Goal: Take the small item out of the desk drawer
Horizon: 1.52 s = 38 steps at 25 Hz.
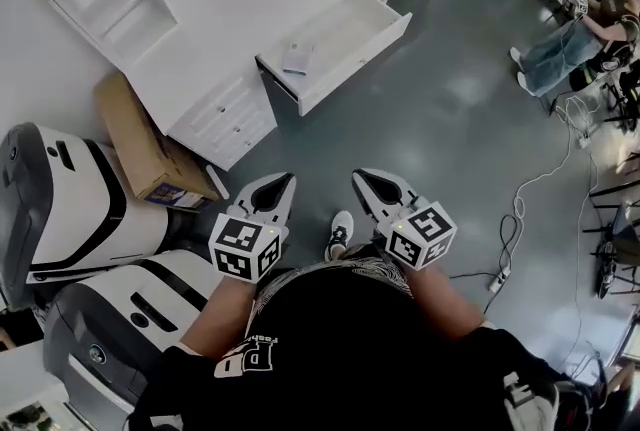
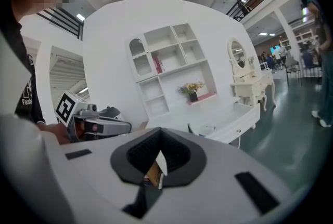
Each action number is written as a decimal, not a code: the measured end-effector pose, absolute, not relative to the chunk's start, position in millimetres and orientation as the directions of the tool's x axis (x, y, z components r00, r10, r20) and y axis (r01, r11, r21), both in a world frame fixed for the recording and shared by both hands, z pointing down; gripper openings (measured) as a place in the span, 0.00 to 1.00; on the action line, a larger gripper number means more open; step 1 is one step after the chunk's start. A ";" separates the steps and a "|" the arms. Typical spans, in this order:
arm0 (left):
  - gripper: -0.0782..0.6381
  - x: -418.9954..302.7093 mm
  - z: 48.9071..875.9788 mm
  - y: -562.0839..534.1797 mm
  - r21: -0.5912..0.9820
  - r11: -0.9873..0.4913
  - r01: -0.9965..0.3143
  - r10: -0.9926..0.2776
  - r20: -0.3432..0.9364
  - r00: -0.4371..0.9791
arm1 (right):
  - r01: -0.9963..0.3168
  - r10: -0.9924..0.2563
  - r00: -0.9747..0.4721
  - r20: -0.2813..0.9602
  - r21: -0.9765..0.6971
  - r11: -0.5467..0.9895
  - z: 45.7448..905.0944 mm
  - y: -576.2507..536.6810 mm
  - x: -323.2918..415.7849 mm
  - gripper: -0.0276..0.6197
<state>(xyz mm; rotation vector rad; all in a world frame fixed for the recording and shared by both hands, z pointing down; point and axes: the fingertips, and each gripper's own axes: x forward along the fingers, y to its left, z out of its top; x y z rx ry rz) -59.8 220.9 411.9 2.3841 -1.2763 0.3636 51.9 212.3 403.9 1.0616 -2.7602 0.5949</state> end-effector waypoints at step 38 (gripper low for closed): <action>0.13 -31.4 401.7 40.1 0.193 -0.402 -0.895 -0.793 0.414 0.446 | -0.620 -0.563 -0.784 0.262 -0.356 0.699 418.7 45.8 108.4 0.06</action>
